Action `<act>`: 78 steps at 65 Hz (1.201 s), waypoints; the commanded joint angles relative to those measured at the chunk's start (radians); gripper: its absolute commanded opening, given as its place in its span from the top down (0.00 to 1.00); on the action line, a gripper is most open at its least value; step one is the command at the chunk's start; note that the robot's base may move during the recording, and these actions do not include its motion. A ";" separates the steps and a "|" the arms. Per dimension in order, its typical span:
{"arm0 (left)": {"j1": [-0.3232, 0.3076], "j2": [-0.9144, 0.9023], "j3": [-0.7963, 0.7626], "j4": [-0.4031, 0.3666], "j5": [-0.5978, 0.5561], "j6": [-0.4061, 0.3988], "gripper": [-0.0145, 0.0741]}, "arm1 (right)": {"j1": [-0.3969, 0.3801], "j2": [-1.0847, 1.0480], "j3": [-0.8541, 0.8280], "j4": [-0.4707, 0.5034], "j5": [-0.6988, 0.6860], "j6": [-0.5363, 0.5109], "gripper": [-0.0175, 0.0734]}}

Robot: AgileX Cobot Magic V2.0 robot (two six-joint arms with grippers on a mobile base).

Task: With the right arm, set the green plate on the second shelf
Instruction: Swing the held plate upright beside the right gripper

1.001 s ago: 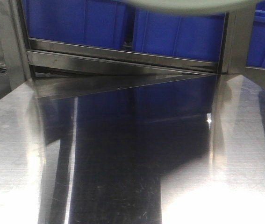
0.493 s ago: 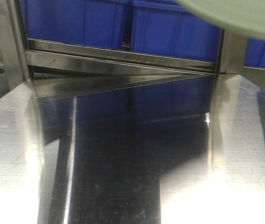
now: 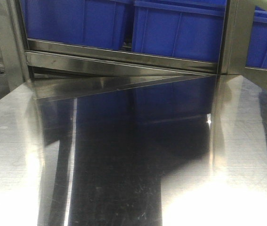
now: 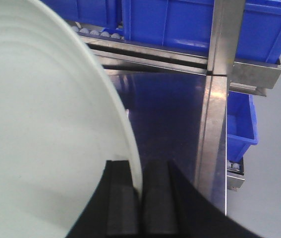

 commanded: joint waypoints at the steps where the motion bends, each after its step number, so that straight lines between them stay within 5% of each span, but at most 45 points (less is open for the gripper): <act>1: -0.002 -0.018 0.038 0.174 0.031 0.021 0.69 | -0.003 -0.050 0.016 -0.013 -0.076 0.017 0.78; 17: -0.002 -0.018 0.040 0.531 0.260 0.021 0.69 | -0.003 -0.206 0.133 -0.013 -0.070 0.042 0.78; 36: -0.002 -0.018 0.040 0.702 0.441 0.021 0.69 | -0.003 -0.226 0.202 -0.013 -0.181 0.042 0.78; 53: -0.002 -0.018 0.040 0.701 0.491 0.021 0.69 | -0.003 -0.226 0.299 -0.012 -0.282 0.082 0.78; 65: -0.002 -0.018 0.040 0.601 0.491 0.021 0.69 | -0.003 -0.226 0.383 -0.012 -0.337 0.095 0.78; 78: -0.002 -0.018 0.040 0.598 0.491 0.021 0.69 | -0.003 -0.216 0.454 0.050 -0.450 0.095 0.78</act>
